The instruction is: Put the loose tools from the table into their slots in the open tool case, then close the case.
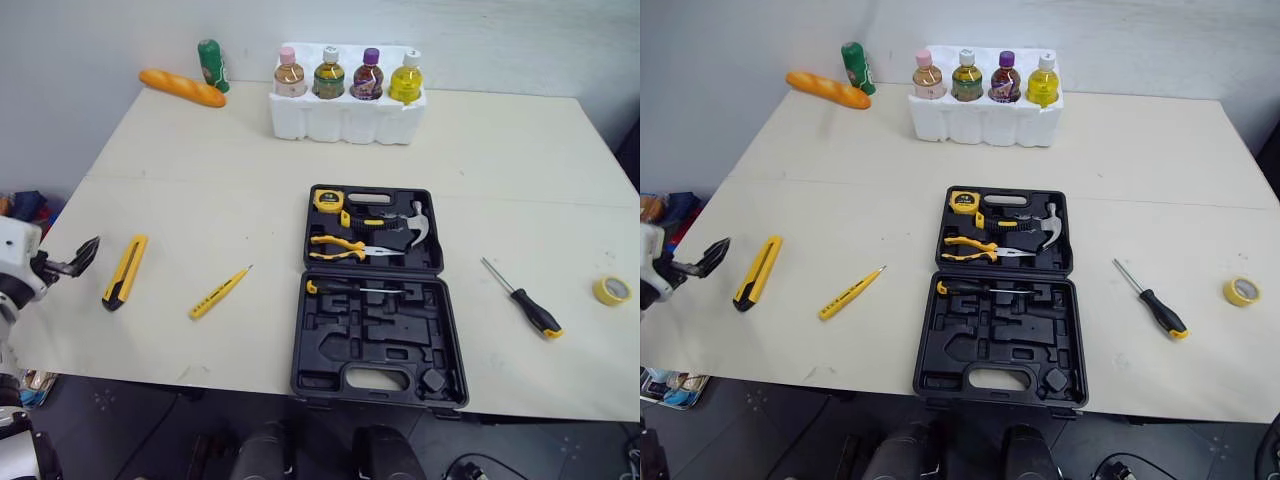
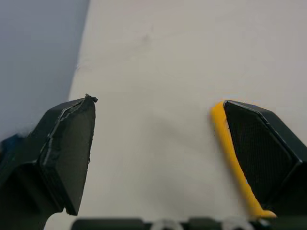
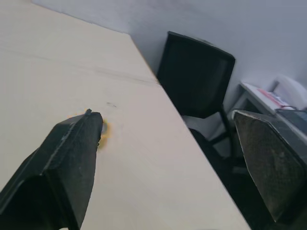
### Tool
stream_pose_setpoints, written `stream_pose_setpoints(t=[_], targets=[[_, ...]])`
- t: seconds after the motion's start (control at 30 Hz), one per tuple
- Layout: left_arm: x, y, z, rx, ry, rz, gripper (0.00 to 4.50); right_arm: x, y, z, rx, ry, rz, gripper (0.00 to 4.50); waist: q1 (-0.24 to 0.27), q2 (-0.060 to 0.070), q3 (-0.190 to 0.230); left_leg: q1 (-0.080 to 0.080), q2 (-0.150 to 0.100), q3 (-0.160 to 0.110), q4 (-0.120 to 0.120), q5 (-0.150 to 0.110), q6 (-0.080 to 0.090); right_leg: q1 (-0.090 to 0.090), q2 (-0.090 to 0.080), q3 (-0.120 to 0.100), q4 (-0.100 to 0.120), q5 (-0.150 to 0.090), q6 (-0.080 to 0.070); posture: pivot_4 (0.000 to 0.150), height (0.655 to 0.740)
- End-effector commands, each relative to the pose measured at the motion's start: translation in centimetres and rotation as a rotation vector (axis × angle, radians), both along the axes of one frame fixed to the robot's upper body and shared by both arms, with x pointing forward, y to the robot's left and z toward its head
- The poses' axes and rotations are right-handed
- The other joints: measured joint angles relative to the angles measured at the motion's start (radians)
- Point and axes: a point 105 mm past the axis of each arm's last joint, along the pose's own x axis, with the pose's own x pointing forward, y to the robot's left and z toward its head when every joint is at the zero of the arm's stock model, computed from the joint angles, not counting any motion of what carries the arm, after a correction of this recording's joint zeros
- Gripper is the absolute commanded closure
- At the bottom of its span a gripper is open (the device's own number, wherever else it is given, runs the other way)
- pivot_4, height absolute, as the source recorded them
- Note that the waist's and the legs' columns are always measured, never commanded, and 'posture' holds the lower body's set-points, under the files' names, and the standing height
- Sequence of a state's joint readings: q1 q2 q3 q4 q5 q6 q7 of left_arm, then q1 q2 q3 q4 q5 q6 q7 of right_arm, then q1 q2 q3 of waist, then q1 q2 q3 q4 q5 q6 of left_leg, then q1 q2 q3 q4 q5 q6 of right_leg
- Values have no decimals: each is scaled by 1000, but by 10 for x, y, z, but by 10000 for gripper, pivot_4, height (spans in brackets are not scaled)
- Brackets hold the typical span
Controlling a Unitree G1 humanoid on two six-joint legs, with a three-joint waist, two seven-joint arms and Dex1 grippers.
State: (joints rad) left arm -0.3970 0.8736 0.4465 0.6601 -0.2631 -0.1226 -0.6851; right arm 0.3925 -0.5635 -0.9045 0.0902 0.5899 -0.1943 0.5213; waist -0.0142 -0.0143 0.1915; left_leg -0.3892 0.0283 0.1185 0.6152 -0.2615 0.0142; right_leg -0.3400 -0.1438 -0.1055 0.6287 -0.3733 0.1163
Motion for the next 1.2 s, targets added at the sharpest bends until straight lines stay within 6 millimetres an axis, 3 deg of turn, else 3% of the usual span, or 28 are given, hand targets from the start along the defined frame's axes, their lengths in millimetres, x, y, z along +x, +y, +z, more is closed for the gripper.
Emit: stream_pose_setpoints(t=[0.03,0.17,0.23,0.37,0.47,0.6,0.73,0.9,1.2], targets=[[2,-44,30,5,-56,-245,372,16,43,32,98,24,312,0,0,0,0,0,0,0,0,0,0,0,0,0,0,0,0,1500,7400],[-7,-102,22,44,125,-542,372,34,64,41,193,193,424,0,-11,0,0,0,0,0,0,0,2,0,0,2,0,1,0,1500,7400],[-11,-120,23,56,152,-626,372,41,72,43,213,267,458,0,-11,-1,0,0,0,0,0,0,4,0,0,3,-1,1,-1,1500,7400],[-24,-180,31,68,134,-887,372,51,107,37,221,555,667,0,-9,0,1,-2,1,-1,0,-1,6,-1,1,5,-1,1,-2,1500,7400],[-33,-198,26,44,188,-986,372,53,111,31,204,671,687,0,-6,-3,2,-2,1,-1,0,-1,6,-1,2,4,-2,2,-1,1500,7400],[-64,-228,20,-8,339,-1231,372,67,119,18,142,776,721,0,-6,-6,4,-3,2,0,1,2,1,-1,9,2,-3,2,-1,1500,7400],[-67,-261,38,29,239,-1311,372,82,126,-5,149,769,739,0,2,-6,5,-7,2,-3,8,2,1,-2,10,4,-1,2,0,1500,7400],[-71,-271,37,35,206,-1314,372,101,115,-17,137,742,683,0,15,-4,4,-14,2,-6,16,2,3,-3,11,4,-1,4,2,1500,7400],[-81,-269,35,37,209,-1310,372,103,106,-27,190,785,690,0,17,-4,4,-15,2,-7,18,3,4,-2,12,2,-1,4,2,1500,7400]])
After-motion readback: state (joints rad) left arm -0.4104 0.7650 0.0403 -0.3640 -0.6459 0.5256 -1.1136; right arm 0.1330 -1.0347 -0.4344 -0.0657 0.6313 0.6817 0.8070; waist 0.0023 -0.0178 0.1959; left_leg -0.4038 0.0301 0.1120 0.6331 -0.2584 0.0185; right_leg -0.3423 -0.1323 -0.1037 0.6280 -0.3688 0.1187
